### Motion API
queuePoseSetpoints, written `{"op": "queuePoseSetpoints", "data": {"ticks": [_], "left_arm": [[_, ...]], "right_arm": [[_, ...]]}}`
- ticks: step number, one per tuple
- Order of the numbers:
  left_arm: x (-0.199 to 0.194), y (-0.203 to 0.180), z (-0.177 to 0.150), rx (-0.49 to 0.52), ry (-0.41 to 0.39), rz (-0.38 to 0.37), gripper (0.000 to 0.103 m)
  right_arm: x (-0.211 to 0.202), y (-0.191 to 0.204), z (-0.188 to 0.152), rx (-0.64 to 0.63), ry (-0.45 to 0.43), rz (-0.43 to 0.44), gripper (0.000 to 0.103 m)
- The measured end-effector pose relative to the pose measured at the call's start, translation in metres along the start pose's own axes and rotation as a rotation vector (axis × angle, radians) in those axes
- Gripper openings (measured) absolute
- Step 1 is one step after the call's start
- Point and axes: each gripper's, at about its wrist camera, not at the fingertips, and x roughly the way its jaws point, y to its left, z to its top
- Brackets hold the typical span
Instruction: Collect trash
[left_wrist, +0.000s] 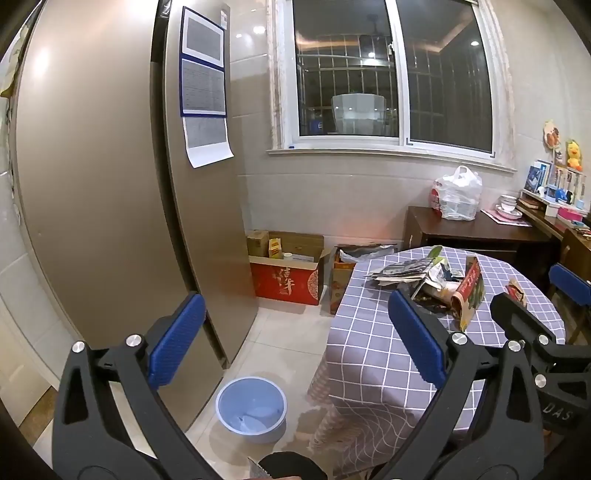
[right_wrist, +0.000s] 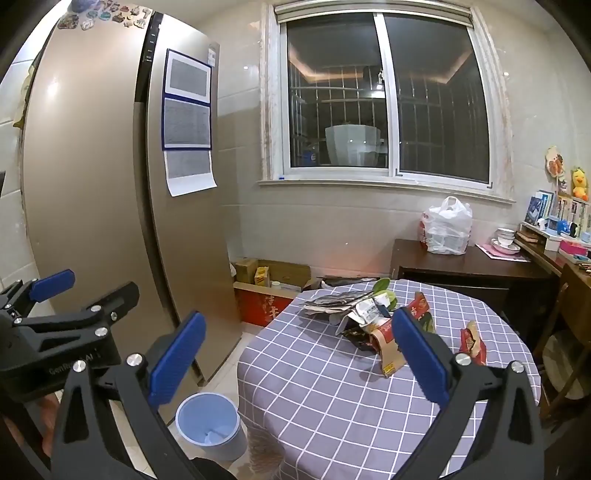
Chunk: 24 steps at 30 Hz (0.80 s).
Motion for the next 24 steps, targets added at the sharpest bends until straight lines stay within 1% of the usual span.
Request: {"op": "queuePoseSetpoints", "data": {"ticks": [1, 2, 4, 9, 24], "left_arm": [[0.002, 0.001, -0.001, 0.001, 0.002, 0.0, 0.097], [0.003, 0.001, -0.001, 0.001, 0.003, 0.002, 0.097], [0.004, -0.008, 0.001, 0.006, 0.0, 0.015, 0.097], [0.006, -0.012, 0.0, 0.009, 0.004, 0.021, 0.097], [0.004, -0.009, 0.001, 0.008, 0.009, 0.023, 0.097]], "right_arm": [[-0.002, -0.009, 0.004, 0.005, 0.004, 0.013, 0.099], [-0.002, -0.011, 0.005, 0.006, 0.005, 0.016, 0.099], [-0.002, -0.011, 0.005, 0.006, 0.006, 0.018, 0.099], [-0.003, -0.012, 0.006, 0.007, 0.011, 0.026, 0.099], [-0.003, -0.012, 0.006, 0.01, 0.022, 0.04, 0.099]]}}
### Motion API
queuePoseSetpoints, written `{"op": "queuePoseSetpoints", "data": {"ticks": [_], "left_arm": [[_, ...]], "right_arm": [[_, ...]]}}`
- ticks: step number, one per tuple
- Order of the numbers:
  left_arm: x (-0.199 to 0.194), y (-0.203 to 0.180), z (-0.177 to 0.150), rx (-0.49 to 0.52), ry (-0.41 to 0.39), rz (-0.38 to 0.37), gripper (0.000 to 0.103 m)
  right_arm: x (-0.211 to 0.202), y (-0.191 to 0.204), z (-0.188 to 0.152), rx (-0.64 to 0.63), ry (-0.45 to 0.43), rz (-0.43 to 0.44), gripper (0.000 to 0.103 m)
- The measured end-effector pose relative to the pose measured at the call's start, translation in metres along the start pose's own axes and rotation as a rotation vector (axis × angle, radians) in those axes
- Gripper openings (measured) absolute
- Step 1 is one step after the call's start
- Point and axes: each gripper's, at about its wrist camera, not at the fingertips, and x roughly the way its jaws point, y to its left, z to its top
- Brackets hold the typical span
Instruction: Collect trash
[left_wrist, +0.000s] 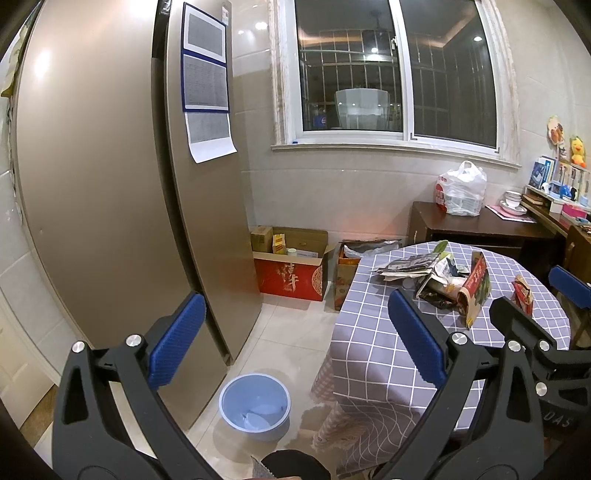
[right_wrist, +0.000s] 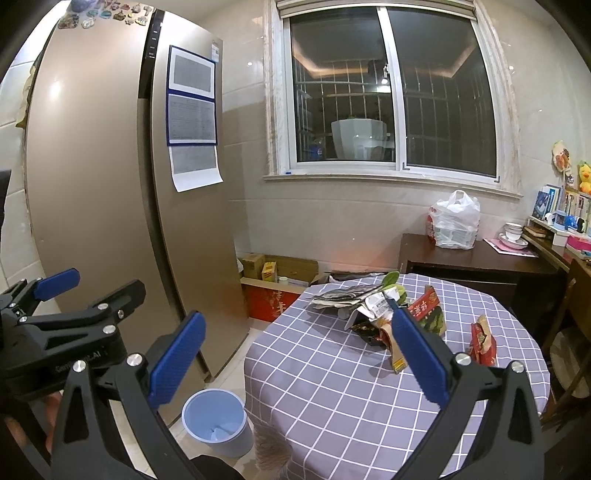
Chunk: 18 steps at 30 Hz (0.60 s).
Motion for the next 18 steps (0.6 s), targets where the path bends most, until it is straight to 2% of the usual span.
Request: {"op": "queuePoseSetpoints", "data": {"ticks": [18], "left_arm": [[0.0015, 0.0024, -0.0035, -0.003, 0.002, 0.003, 0.097]], "right_arm": [[0.0039, 0.0029, -0.0047, 0.002, 0.007, 0.012, 0.099]]}}
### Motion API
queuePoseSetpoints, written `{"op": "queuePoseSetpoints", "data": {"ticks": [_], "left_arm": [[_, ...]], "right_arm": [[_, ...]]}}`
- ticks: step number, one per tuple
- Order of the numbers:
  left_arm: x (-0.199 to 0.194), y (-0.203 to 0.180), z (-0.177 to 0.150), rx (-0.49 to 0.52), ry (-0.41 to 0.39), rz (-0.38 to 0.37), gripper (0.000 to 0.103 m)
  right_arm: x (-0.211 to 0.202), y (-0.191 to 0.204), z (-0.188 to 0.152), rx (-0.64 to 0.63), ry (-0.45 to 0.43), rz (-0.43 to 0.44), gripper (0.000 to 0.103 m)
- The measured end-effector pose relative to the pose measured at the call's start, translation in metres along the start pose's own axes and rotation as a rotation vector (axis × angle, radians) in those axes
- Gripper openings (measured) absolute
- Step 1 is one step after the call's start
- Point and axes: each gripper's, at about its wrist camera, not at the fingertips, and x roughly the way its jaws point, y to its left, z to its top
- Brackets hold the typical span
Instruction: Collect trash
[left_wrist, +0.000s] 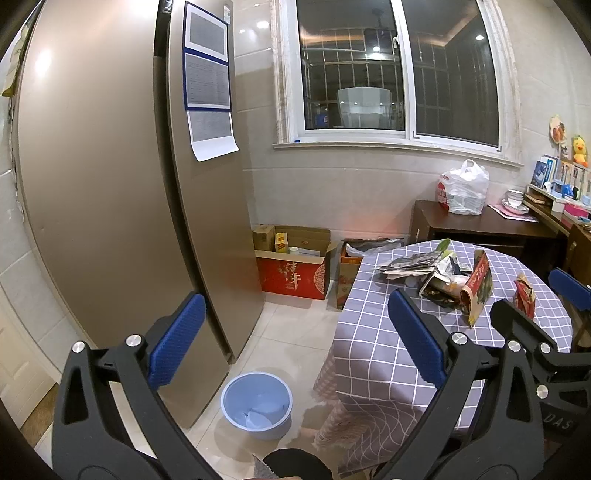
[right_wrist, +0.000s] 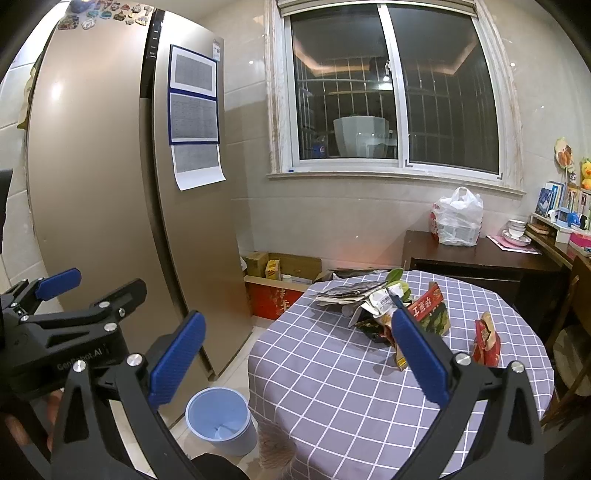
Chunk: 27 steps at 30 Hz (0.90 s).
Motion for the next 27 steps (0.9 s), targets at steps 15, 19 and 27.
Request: {"op": "queuePoseSetpoints", "data": {"ticks": [15, 19, 27], "left_arm": [[0.0003, 0.0038, -0.0059, -0.001, 0.005, 0.004, 0.097], [0.0012, 0.0042, -0.0046, 0.001, 0.007, 0.004, 0.097], [0.0018, 0.006, -0.0036, 0.003, 0.012, 0.01, 0.097]], "right_arm": [[0.0008, -0.0023, 0.0, 0.009, 0.013, 0.012, 0.099], [0.0004, -0.0014, 0.0002, 0.009, 0.014, 0.016, 0.099], [0.0034, 0.0, 0.0015, 0.01, 0.022, 0.027, 0.099]]}}
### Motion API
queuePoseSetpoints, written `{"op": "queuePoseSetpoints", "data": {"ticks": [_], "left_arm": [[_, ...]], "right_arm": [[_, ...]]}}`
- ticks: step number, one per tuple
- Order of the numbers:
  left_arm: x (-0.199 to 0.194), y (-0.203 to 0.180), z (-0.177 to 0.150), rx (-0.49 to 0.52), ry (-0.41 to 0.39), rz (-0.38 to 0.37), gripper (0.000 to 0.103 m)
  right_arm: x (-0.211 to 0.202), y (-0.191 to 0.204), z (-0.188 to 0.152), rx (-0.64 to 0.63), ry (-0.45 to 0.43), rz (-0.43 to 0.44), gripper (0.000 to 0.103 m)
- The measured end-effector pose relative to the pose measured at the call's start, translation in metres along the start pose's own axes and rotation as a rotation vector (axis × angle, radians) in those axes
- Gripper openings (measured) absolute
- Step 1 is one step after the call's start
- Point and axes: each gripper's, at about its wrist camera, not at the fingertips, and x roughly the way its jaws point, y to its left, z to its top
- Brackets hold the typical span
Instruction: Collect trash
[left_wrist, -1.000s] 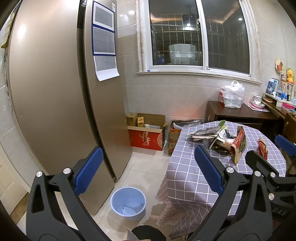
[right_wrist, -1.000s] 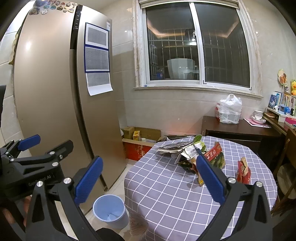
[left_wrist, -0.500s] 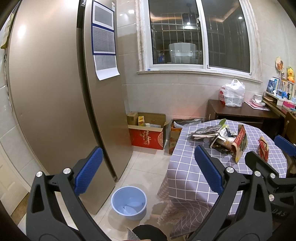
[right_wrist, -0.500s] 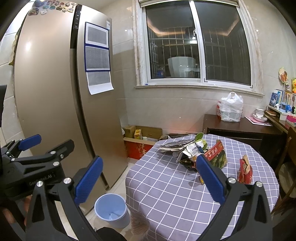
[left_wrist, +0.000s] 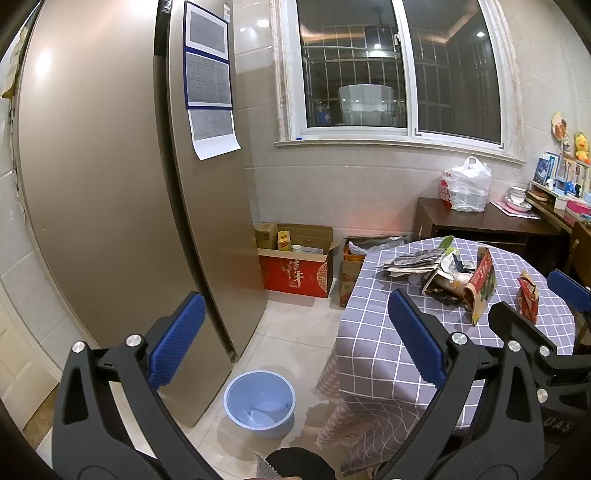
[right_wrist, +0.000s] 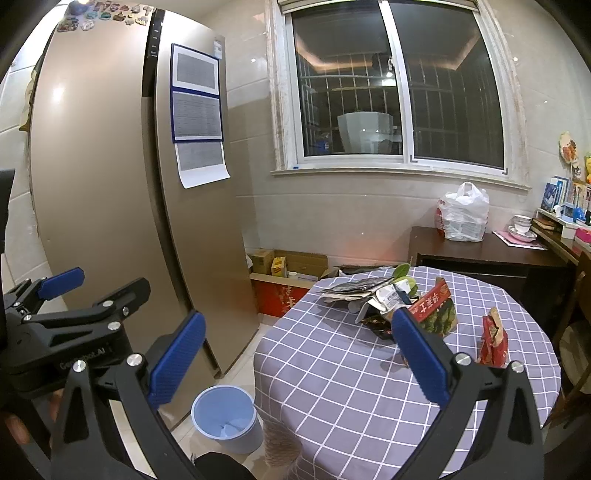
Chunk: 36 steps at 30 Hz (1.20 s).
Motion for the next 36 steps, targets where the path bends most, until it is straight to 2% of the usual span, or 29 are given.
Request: {"op": "queuePoseSetpoints", "data": {"ticks": [25, 33, 36], "left_arm": [[0.006, 0.003, 0.001, 0.009, 0.031, 0.012, 0.097], [0.024, -0.008, -0.001, 0.029, 0.083, 0.024, 0.097], [0.039, -0.02, -0.006, 0.049, 0.124, 0.024, 0.097]], "right_arm": [[0.01, -0.01, -0.004, 0.026, 0.036, 0.036, 0.099], [0.022, -0.026, -0.013, 0.067, 0.07, 0.045, 0.099], [0.029, -0.037, -0.019, 0.087, 0.091, 0.03, 0.099]]}}
